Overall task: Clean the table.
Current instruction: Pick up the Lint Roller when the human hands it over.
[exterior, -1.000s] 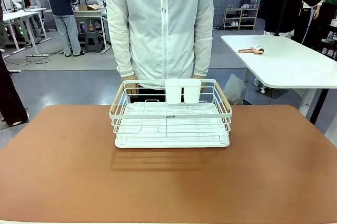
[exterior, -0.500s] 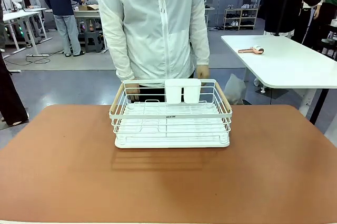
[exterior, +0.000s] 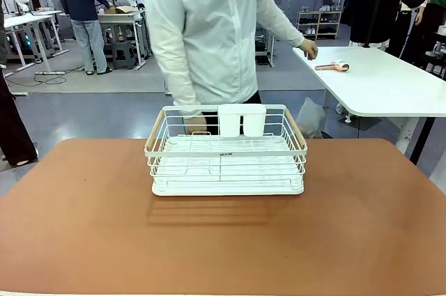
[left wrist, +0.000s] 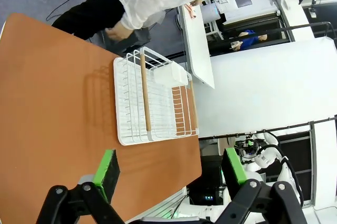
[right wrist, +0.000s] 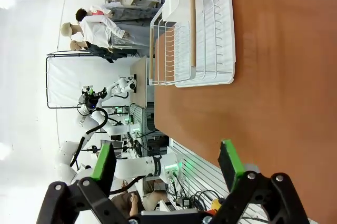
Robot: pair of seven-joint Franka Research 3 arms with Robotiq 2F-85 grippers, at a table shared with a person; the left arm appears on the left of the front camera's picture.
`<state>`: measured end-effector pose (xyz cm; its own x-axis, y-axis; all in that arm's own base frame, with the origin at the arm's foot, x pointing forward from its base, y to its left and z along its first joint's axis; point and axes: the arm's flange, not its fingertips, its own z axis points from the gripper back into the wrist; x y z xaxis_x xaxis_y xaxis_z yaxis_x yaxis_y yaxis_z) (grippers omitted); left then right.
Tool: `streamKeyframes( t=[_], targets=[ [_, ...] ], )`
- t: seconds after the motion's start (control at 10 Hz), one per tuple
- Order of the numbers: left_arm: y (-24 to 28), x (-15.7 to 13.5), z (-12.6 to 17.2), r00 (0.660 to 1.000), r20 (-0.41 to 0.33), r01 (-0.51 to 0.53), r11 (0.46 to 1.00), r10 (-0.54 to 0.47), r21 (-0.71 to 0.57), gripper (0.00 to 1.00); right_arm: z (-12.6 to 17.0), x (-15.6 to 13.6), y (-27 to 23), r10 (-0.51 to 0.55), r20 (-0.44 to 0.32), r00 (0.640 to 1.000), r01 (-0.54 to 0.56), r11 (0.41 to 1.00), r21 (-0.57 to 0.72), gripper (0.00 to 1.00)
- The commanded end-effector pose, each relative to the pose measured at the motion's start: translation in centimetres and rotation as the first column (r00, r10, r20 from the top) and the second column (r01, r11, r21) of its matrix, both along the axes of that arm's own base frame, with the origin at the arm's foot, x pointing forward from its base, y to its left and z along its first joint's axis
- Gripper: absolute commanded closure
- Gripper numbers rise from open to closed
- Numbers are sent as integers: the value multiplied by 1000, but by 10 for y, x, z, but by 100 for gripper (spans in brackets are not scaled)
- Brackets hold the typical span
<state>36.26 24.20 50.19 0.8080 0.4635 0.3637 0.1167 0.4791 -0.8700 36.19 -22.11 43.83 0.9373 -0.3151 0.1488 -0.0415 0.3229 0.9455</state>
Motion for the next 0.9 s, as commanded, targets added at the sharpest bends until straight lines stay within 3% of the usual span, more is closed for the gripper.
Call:
streamKeyframes(
  t=[0.0,0.8],
  targets=[
    [1,-1,1,1000,15,6,1000,-6,-16,0,2,-1,-1,5,9,1000,-5,1000,5,0],
    [1,-1,1,1000,15,6,1000,-6,-16,0,2,-1,-1,5,9,1000,-5,1000,5,0]
  ],
)
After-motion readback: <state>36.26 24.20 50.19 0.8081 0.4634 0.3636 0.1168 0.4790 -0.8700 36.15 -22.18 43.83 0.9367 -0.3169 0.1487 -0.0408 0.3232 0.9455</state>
